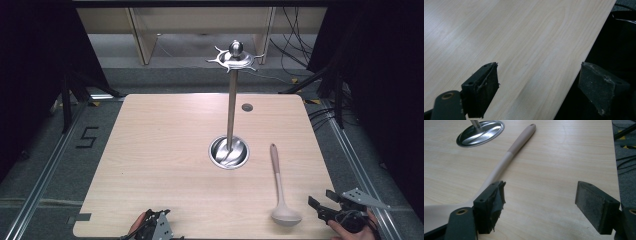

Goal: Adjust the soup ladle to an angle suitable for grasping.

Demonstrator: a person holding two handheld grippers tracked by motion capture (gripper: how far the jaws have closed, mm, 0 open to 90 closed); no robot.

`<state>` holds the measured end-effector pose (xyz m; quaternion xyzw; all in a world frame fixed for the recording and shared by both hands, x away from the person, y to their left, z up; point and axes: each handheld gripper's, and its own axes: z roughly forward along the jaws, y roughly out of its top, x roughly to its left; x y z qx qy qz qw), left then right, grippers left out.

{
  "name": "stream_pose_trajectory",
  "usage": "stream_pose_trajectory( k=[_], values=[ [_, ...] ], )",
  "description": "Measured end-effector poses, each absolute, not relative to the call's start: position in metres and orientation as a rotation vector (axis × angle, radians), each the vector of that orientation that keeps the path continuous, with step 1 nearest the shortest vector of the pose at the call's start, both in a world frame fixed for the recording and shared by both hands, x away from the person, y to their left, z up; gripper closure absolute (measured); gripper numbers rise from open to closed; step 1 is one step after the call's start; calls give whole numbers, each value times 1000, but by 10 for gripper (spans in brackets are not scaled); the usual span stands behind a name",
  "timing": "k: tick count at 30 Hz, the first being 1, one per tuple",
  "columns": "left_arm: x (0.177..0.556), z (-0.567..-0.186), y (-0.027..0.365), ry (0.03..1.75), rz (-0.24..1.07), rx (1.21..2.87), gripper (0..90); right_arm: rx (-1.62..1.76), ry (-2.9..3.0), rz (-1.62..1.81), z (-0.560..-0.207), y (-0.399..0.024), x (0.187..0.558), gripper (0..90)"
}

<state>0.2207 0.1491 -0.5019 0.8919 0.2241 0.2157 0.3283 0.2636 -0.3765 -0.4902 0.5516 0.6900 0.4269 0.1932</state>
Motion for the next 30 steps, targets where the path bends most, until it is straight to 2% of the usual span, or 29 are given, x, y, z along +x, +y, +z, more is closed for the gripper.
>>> stream_pose_trajectory(
  k=[18, 30],
  values=[
    [222, -503, 148, 569, 579, 2346, 155, 1532, 1925, 1205, -484, -376, 268, 249],
    [221, -501, 148, 570, 567, 2342, 155, 1446, 1984, 1117, -459, -360, 288, 281]
  ],
)
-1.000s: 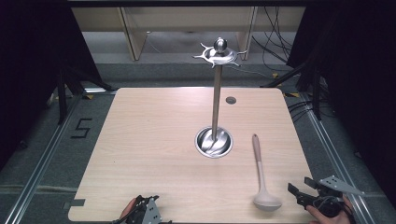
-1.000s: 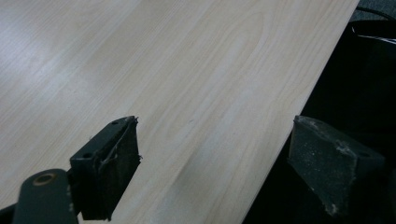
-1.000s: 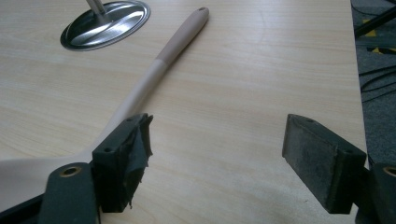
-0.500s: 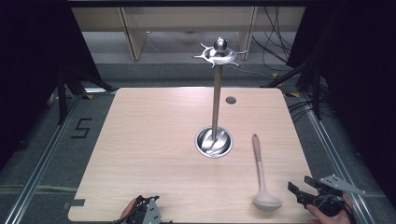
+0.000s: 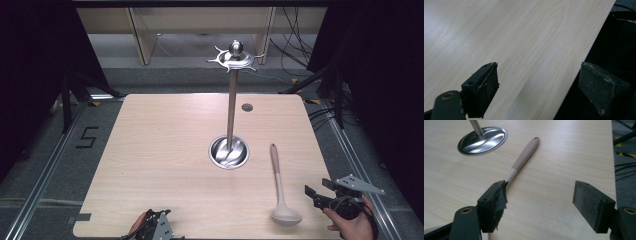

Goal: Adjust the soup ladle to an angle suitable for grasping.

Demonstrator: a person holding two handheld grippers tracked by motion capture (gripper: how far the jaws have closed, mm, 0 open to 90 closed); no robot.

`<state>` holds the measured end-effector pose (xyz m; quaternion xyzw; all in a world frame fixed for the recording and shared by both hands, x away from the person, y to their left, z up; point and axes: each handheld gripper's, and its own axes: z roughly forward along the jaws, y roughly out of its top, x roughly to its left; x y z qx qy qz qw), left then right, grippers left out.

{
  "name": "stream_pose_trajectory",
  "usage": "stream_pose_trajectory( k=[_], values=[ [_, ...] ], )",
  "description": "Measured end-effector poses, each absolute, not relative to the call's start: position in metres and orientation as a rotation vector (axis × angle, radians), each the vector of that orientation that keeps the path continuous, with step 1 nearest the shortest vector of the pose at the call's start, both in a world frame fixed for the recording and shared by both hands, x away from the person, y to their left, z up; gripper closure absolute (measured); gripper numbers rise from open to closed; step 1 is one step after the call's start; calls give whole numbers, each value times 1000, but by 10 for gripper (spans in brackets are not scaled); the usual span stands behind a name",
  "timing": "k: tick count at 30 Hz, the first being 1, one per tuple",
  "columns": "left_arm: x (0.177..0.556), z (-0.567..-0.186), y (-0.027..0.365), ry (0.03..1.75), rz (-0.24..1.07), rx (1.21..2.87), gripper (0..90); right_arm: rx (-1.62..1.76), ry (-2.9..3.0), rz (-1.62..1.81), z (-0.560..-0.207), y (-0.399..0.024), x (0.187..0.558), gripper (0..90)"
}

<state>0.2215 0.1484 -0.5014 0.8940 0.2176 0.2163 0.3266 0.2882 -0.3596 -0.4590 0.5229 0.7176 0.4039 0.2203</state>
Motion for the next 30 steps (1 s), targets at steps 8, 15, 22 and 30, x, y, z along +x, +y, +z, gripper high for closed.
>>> stream_pose_trajectory(
  k=[8, 15, 22, 30],
  values=[
    [222, -502, 149, 578, 564, 2344, 155, 1448, 2100, 1036, -444, -336, 311, 362],
    [222, -502, 149, 572, 552, 2338, 155, 1392, 2275, 825, -440, -306, 335, 429],
    [221, -501, 149, 566, 564, 2342, 155, 1443, 2366, 761, -445, -292, 353, 469],
    [221, -502, 149, 568, 564, 2344, 155, 1426, 2434, 711, -453, -281, 369, 527]
  ],
)
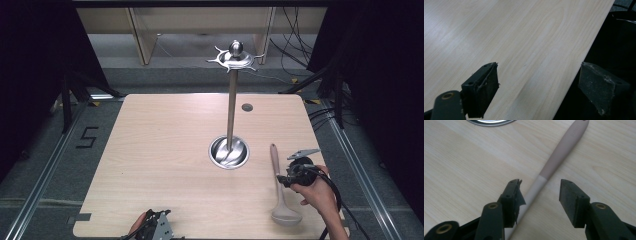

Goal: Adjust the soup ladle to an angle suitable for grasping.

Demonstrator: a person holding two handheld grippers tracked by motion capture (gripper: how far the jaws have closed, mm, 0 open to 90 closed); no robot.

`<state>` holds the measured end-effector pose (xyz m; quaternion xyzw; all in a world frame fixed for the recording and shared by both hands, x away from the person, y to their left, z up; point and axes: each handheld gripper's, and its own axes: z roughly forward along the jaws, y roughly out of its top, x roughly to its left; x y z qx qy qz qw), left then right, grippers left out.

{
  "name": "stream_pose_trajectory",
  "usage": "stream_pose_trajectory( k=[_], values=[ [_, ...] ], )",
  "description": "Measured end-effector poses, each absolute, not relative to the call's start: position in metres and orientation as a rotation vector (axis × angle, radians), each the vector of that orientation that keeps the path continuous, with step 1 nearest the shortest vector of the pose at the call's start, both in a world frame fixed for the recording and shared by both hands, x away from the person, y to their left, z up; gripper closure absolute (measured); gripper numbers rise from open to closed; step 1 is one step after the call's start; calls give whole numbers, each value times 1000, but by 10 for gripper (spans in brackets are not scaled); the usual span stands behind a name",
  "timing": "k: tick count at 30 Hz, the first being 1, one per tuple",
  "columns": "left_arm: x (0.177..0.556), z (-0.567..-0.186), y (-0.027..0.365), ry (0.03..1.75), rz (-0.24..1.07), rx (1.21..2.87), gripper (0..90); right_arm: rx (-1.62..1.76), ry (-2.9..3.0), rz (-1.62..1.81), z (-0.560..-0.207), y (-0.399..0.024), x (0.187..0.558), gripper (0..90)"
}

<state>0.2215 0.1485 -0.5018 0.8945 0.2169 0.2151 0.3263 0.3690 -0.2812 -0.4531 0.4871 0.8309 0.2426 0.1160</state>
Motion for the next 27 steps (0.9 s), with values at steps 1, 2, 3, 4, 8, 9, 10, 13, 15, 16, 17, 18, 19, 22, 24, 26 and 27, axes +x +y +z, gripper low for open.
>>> stream_pose_trajectory(
  k=[1, 2, 3, 4, 8, 9, 10, 13, 15, 16, 17, 18, 19, 22, 24, 26, 27],
  values=[
    [222, -502, 148, 564, 570, 2349, 155, 1416, 2445, 666, -453, -279, 371, 534],
    [222, -502, 148, 564, 570, 2349, 155, 1413, 2451, 655, -453, -279, 373, 539],
    [222, -502, 148, 568, 562, 2344, 155, 1413, 2451, 655, -453, -279, 373, 539],
    [221, -501, 148, 568, 567, 2344, 155, 1415, 2454, 652, -454, -278, 375, 546],
    [221, -502, 148, 568, 566, 2343, 155, 1435, 2482, 619, -457, -269, 382, 553],
    [222, -502, 148, 573, 561, 2344, 155, 1435, 2482, 619, -457, -269, 382, 553],
    [222, -503, 148, 572, 569, 2346, 155, 1440, 2476, 610, -457, -267, 385, 557],
    [222, -502, 149, 574, 559, 2341, 155, 1427, 2495, 553, -455, -262, 394, 567],
    [222, -502, 149, 573, 545, 2340, 155, 1404, 2484, 555, -454, -262, 397, 573],
    [222, -502, 149, 573, 545, 2340, 155, 1404, 2484, 555, -454, -262, 397, 573],
    [222, -502, 149, 575, 560, 2342, 155, 1446, 2483, 546, -452, -260, 396, 578],
    [222, -502, 149, 572, 567, 2345, 155, 1404, 2493, 541, -452, -261, 400, 584],
    [222, -502, 149, 568, 573, 2348, 155, 1433, 2494, 524, -452, -259, 399, 584],
    [222, -502, 148, 567, 566, 2344, 155, 1425, 2502, 513, -454, -259, 401, 587],
    [222, -502, 148, 572, 573, 2343, 155, 1439, 2506, 507, -457, -258, 403, 588],
    [222, -502, 149, 574, 562, 2343, 155, 1448, 2521, 486, -460, -258, 406, 588],
    [222, -503, 149, 573, 562, 2336, 155, 1456, 2521, 473, -461, -258, 407, 588]
  ],
)
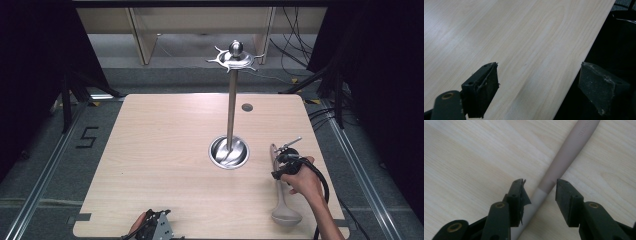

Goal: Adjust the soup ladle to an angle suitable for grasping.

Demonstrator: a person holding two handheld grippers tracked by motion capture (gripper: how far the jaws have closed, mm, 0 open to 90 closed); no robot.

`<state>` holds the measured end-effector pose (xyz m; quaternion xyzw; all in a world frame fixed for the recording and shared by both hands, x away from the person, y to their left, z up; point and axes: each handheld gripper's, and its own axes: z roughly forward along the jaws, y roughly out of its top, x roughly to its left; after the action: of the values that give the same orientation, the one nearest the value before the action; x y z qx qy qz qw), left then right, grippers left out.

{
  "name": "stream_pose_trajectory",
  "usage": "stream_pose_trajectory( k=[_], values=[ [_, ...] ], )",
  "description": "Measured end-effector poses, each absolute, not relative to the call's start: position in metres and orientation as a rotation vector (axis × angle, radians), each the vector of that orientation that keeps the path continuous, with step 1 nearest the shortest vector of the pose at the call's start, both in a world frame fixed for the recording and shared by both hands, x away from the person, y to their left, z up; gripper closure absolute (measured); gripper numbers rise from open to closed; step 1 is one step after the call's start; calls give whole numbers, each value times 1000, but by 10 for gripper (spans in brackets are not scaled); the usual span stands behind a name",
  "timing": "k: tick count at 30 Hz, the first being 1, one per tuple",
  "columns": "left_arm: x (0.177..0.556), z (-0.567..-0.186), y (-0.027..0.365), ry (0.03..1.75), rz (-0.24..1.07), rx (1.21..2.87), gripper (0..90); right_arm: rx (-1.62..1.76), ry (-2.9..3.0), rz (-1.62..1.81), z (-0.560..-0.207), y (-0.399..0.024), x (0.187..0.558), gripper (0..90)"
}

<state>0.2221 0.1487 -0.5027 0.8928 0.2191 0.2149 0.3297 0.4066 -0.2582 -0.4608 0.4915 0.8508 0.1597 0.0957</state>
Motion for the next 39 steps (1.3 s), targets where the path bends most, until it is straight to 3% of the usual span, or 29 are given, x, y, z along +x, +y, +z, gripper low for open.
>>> stream_pose_trajectory(
  k=[29, 39],
  values=[
    [222, -502, 148, 570, 558, 2347, 155, 1594, 2572, 321, -474, -255, 424, 608],
    [222, -503, 148, 571, 556, 2337, 155, 1631, 2559, 335, -475, -267, 444, 690]
  ],
)
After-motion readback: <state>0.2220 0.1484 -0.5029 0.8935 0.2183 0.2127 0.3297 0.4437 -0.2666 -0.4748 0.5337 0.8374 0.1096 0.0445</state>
